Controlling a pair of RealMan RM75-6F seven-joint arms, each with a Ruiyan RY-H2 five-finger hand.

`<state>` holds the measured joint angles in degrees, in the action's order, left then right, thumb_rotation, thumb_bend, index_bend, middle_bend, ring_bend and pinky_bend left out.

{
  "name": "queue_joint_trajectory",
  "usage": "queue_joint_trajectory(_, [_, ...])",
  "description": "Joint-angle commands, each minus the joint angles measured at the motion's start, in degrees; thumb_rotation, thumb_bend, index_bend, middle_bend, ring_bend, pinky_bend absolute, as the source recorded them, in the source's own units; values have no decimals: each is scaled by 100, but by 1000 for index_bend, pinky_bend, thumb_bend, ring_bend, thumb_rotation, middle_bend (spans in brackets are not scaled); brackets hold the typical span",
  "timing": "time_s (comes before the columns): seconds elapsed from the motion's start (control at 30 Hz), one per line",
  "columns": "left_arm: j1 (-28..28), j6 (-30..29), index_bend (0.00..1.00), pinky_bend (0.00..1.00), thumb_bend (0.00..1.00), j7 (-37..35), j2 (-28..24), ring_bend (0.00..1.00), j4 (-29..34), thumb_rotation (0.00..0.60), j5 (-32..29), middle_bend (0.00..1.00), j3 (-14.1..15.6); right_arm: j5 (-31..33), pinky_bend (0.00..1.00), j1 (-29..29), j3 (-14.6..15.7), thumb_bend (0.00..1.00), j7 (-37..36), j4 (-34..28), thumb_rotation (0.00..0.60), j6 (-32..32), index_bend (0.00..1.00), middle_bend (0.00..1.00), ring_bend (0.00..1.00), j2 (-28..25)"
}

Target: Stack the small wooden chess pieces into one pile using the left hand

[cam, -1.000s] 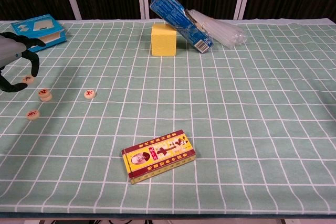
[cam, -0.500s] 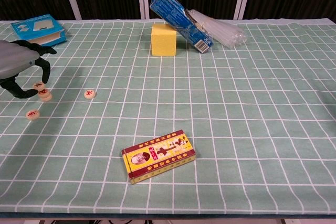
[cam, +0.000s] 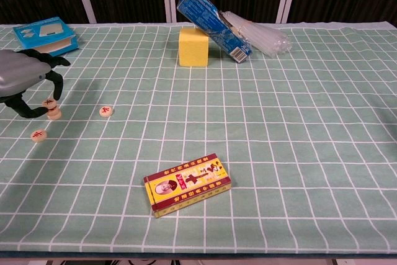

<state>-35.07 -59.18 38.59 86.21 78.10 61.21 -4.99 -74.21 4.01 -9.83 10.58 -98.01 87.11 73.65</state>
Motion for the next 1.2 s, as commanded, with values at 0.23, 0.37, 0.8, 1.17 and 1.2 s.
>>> queue_joint_trajectory(0.23, [-24,44,412,0,344,39,-50,0,61,600,-43,18,39,25,0,-8,-18,233,11,1,600,28,75,13,88,26])
queue_joint_trajectory(0.37, [-22,3,423,0,343,40,-44,0,84,600,-8,18,57,30,0,-5,-23,232,26,2,600,31,75,13,88,30])
queue_joint_trajectory(0.8, [1,-73,440,0,344,94,-47,0,115,600,-16,18,101,39,0,-7,-43,232,19,14,600,50,75,13,88,41])
queue_joint_trajectory(1.17, [4,-108,396,0,343,21,-74,0,183,600,35,18,98,59,0,-6,-57,232,45,14,600,63,75,13,88,58])
queue_joint_trajectory(1.2, [1,-112,382,0,341,10,-84,0,208,600,46,18,93,59,0,-6,-59,232,47,13,600,65,75,13,88,58])
